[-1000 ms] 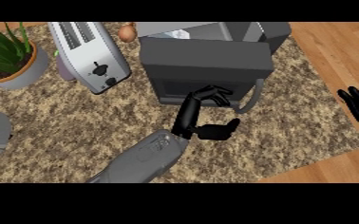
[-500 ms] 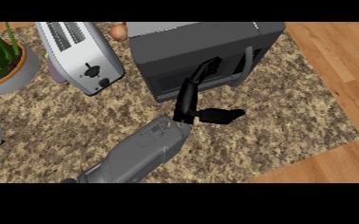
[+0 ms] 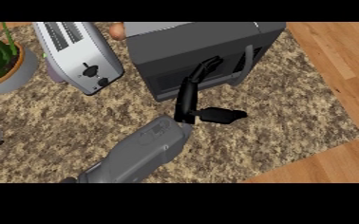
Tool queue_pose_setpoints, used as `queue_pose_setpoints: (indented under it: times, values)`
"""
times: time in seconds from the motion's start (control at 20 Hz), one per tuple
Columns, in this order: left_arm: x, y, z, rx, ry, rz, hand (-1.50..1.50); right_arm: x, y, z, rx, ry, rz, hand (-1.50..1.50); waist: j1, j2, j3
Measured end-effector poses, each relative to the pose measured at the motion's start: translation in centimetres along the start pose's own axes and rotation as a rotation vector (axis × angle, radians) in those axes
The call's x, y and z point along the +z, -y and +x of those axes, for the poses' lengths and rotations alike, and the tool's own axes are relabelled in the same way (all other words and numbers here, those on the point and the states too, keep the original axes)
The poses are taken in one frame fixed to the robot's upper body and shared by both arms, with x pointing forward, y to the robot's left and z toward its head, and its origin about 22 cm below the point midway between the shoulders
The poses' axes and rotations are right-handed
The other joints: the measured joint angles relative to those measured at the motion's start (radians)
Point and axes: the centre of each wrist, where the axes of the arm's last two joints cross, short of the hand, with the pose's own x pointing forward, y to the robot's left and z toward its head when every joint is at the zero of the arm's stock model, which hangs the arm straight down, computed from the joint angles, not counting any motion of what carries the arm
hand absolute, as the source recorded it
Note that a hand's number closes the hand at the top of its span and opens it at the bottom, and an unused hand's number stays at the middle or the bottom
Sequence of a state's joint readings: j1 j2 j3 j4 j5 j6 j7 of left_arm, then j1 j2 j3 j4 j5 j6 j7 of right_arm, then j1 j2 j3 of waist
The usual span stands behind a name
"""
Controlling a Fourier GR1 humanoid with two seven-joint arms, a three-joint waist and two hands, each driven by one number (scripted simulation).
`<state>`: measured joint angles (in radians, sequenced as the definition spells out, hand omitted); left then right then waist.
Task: Pick up the milk, place it into the microwave and close the microwave
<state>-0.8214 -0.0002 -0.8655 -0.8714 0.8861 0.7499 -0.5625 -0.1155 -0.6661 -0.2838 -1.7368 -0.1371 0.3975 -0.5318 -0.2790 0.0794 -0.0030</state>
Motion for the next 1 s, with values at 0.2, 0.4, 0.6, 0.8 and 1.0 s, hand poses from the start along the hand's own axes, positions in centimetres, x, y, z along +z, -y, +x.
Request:
queue_pose_setpoints:
  times: [0.2, 0.4, 0.6, 0.8, 1.0]
  values:
    - [-0.1, 0.1, 0.0, 0.003, 0.014, 0.007, -1.5, -0.7, 0.2, 0.0, 0.017, 0.009, 0.003, 1.5, -0.001, 0.005, 0.0]
    - [-0.2, 0.1, 0.0, 0.009, 0.023, 0.006, -1.5, -1.3, 0.5, 0.0, 0.027, 0.019, -0.001, 1.5, 0.0, 0.008, 0.001]
    - [-0.2, 0.3, 0.1, 0.018, 0.04, -0.003, -1.5, -1.0, -1.1, -1.5, -0.109, 0.021, -0.037, -1.5, 0.006, 0.016, 0.005]
    - [-0.3, 0.3, 0.1, 0.024, 0.052, -0.005, -1.5, -0.5, -2.9, -3.1, -0.275, 0.006, -0.065, -1.5, 0.005, 0.02, 0.005]
    - [-0.3, 0.3, 0.0, 0.03, 0.06, 0.0, -1.5, -0.3, -3.2, -4.0, -0.368, -0.011, -0.074, -1.5, 0.002, 0.021, 0.005]
